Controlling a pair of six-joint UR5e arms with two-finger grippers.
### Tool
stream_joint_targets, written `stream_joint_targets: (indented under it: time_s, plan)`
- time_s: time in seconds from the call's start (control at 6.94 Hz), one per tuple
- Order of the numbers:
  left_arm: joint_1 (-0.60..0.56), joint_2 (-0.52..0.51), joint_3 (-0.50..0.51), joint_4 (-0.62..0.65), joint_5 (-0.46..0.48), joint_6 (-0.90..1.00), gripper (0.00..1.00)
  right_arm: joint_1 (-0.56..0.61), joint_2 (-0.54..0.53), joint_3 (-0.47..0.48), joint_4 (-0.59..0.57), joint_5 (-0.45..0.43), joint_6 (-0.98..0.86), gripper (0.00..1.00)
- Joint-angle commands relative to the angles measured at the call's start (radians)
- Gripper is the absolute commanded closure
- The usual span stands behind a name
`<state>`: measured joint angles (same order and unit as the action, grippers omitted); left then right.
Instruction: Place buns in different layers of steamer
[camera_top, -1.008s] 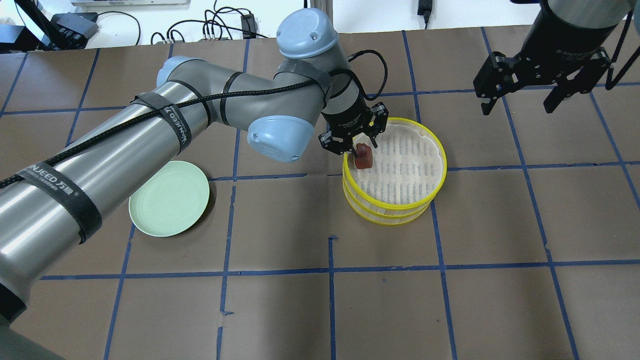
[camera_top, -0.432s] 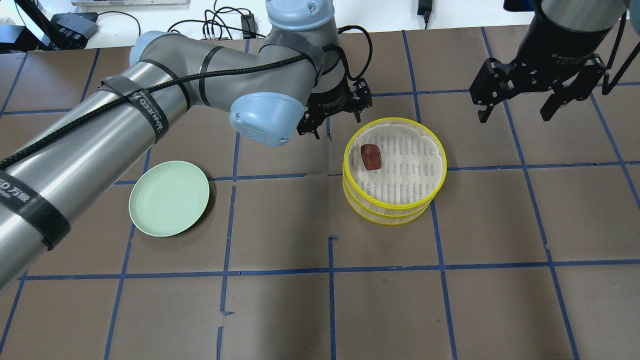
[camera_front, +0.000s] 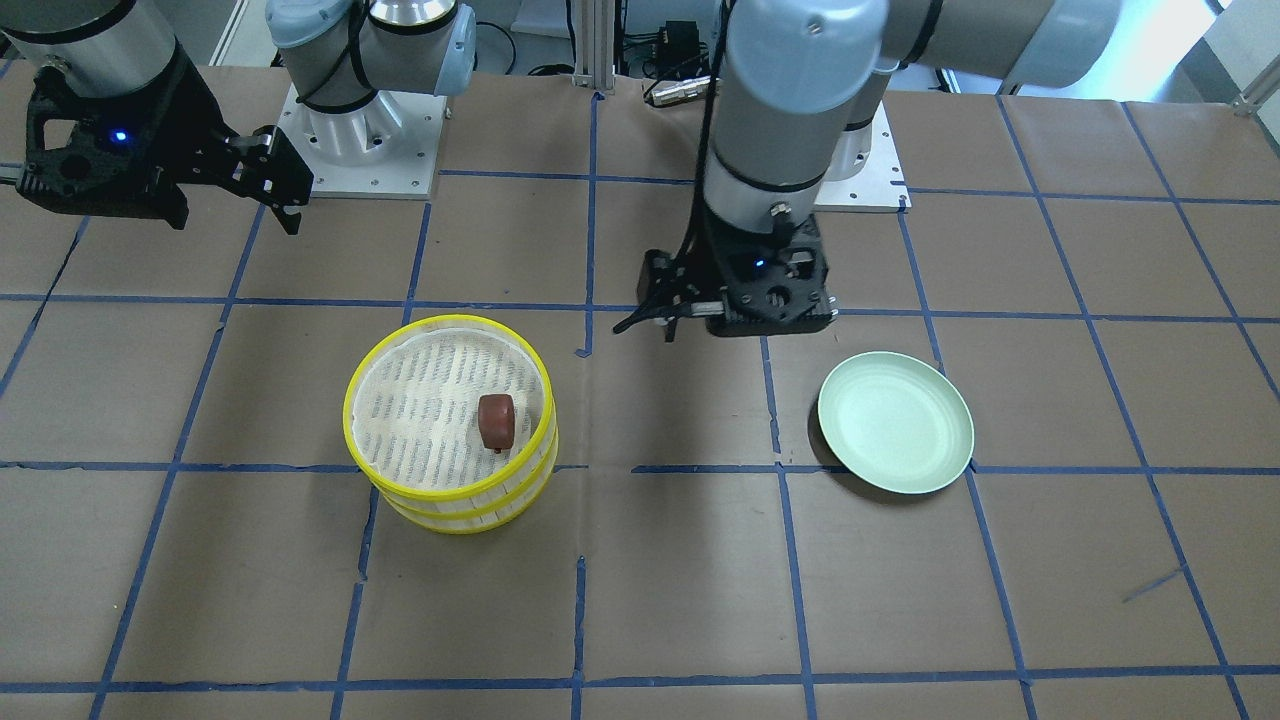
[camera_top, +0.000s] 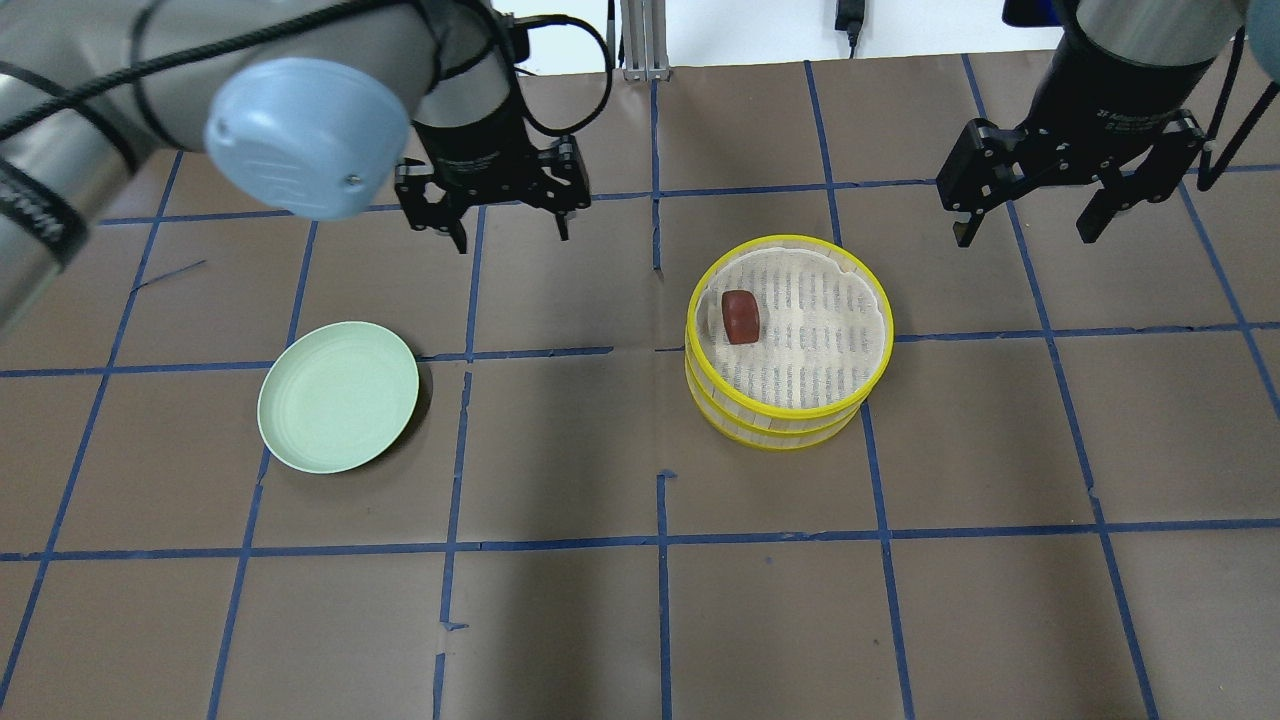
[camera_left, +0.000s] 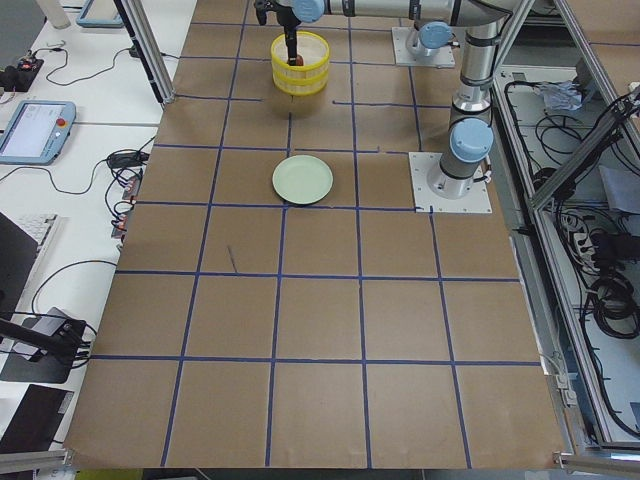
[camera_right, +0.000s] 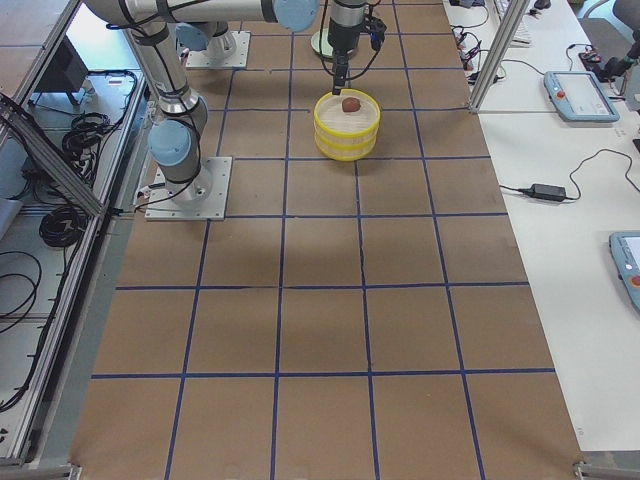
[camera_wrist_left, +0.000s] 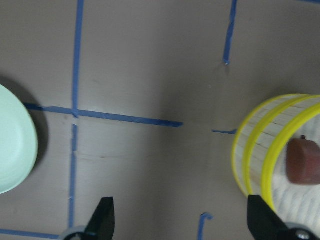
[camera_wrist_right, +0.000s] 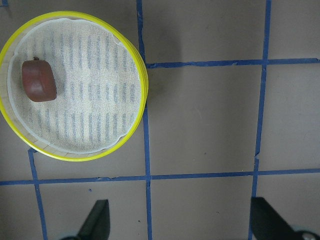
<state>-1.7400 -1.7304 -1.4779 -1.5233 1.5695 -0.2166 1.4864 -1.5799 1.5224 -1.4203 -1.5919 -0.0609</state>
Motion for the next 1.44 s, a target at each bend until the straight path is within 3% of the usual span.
stream_joint_targets:
  time_s: [0.0, 0.29, 1.3]
  plan:
    - [0.12, 0.122, -0.034, -0.154, 0.021, 0.248, 0.03, 0.002, 0.006, -0.001, 0.004, 0.001, 0.003, 0.0]
    - [0.149, 0.186, -0.11, -0.146, 0.02, 0.316, 0.02, 0.0, 0.005, -0.002, 0.009, 0.0, 0.0, 0.0]
    - [0.148, 0.17, -0.091, -0.078, 0.018, 0.312, 0.0, 0.015, -0.003, 0.002, -0.048, -0.01, 0.0, 0.0]
